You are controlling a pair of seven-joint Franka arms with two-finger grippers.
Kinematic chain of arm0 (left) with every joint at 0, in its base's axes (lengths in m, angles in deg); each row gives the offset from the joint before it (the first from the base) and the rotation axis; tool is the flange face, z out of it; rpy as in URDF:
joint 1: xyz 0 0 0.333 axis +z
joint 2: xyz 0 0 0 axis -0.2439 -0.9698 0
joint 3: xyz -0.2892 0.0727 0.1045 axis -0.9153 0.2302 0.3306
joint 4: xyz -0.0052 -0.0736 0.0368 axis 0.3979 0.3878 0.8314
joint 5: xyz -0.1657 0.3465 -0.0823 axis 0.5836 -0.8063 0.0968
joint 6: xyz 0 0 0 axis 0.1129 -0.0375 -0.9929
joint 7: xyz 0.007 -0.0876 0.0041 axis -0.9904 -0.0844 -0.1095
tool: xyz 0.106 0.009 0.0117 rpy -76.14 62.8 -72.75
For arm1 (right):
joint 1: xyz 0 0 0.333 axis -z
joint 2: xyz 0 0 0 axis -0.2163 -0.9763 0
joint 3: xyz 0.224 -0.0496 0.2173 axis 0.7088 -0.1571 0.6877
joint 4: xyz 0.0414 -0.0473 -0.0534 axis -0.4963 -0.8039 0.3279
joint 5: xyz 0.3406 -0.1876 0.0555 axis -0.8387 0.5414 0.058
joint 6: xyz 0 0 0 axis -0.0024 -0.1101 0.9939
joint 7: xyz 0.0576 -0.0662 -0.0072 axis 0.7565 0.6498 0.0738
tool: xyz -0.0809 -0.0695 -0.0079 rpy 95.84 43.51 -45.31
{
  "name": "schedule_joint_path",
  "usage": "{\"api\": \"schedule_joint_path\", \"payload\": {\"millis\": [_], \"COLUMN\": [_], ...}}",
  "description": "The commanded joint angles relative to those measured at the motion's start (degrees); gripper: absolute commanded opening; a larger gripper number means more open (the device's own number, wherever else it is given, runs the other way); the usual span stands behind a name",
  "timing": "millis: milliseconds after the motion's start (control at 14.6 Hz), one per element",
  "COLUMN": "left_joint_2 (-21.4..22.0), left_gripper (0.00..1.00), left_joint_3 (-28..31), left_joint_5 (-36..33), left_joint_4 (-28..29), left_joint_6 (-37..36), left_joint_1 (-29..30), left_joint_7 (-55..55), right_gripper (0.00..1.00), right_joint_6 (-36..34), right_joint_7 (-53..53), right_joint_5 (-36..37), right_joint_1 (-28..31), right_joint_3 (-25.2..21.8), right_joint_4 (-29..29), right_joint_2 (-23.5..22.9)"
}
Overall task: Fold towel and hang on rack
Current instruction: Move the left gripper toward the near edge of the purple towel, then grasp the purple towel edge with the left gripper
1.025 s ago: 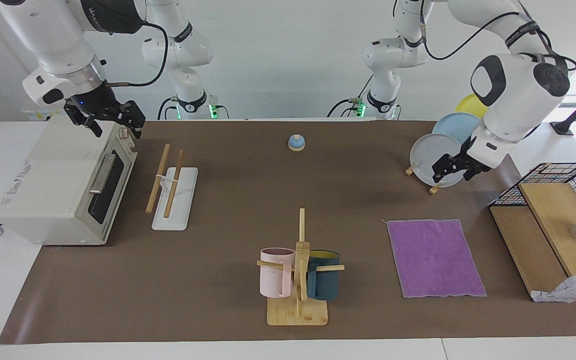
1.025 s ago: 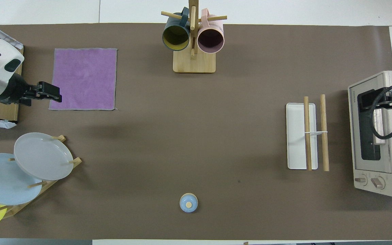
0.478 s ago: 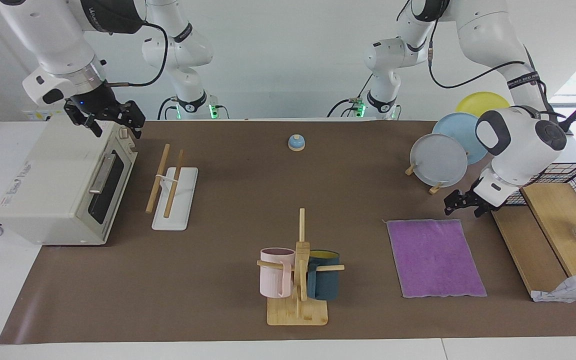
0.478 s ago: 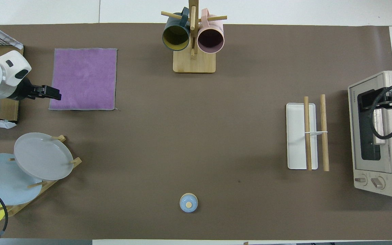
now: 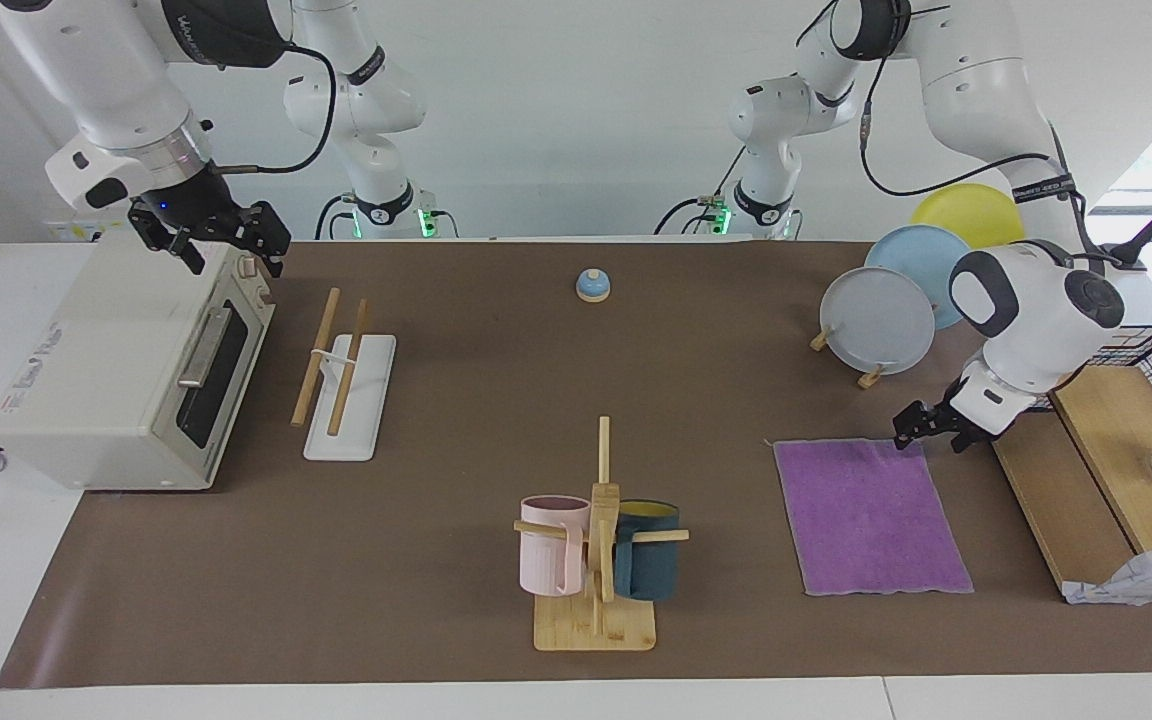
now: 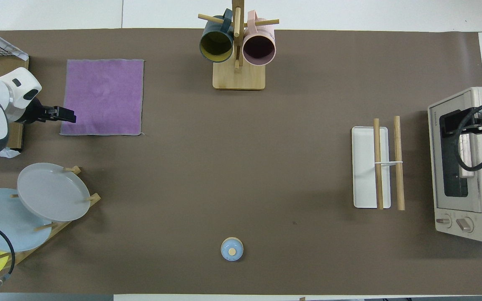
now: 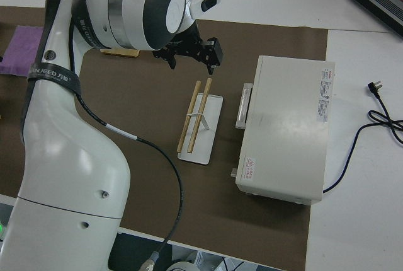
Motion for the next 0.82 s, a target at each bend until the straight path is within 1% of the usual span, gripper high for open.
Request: {"api": "schedule_joint_path", "payload": {"millis": [0, 205, 342, 478, 615, 752], "left_joint_2": [0.0, 0.0, 0.0, -0.2, -0.6, -1.0], "left_gripper": [1.00, 1.00, 0.99, 0.94, 0.92, 0.83], "left_joint_3": [-0.2, -0.3, -0.3, -0.3, -0.4, -0.6], "left_joint_5": [1.1, 4.1, 4.2, 5.6, 5.6, 5.6], "left_joint_4": [3.2, 4.3, 4.4, 4.4, 4.4, 4.3], "left_joint_6": [2.7, 3.0, 3.0, 3.3, 4.0, 4.2], "left_joint_1": [0.9, 1.9, 2.2, 2.4, 2.2, 2.2], "left_joint_7": [-1.3, -1.3, -1.3, -1.5, -1.8, -1.9], "right_gripper": [1.00, 1.00, 1.00, 1.00, 1.00, 1.00], "right_joint_6": [0.5, 0.5, 0.5, 0.5, 0.5, 0.5], "right_joint_7": [1.0, 1.0, 1.0, 1.0, 1.0, 1.0], "right_joint_5": [-0.8, -0.8, -0.8, -0.8, -0.8, -0.8], "right_joint_1": [1.0, 1.0, 1.0, 1.0, 1.0, 1.0], "right_joint_3": [0.6, 0.6, 0.6, 0.6, 0.6, 0.6], "right_joint_4": [-1.2, -1.2, -1.2, -1.2, -1.2, -1.2], "right_joint_2": [0.9, 0.9, 0.9, 0.9, 0.9, 0.9]}}
